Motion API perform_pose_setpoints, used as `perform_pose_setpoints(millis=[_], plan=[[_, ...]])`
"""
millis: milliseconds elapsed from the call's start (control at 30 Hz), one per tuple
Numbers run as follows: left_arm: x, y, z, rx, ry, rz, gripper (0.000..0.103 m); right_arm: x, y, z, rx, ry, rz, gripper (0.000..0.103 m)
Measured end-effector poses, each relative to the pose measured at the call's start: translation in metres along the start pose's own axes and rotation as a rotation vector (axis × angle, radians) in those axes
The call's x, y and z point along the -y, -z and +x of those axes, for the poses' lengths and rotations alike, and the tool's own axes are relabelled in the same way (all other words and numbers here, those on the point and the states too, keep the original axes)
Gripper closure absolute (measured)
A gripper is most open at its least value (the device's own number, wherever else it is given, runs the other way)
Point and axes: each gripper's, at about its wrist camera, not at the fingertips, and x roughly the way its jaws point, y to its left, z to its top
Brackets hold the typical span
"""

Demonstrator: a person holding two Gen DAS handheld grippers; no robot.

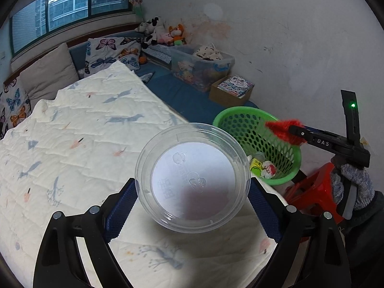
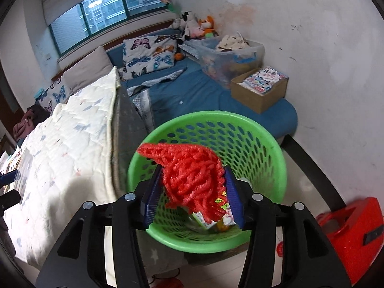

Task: Collect trash
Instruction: 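Carry the red mesh net into the basket and open the right gripper, then carry the clear container over the basket and open the left gripper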

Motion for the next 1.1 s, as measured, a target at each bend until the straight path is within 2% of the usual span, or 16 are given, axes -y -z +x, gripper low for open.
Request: perform_pose_setpoints(millis=[167, 433, 1100], plan=[[0.017, -0.009, 0.009, -0.006, 0.013, 0.032, 0.015, 0.009, 0.001, -0.002, 0.009, 0.007, 0.02, 0.041], [0.042, -0.027, 0.036, -0.042, 0.044, 0.056, 0.015, 0.025, 0.003, -0.016, 0.032, -0.001, 0.048, 0.038], [0.115, -0.049, 0.124, -0.16, 0.082, 0.149, 0.015, 0.053, 0.017, -0.046, 0.087, 0.009, 0.079, 0.034]])
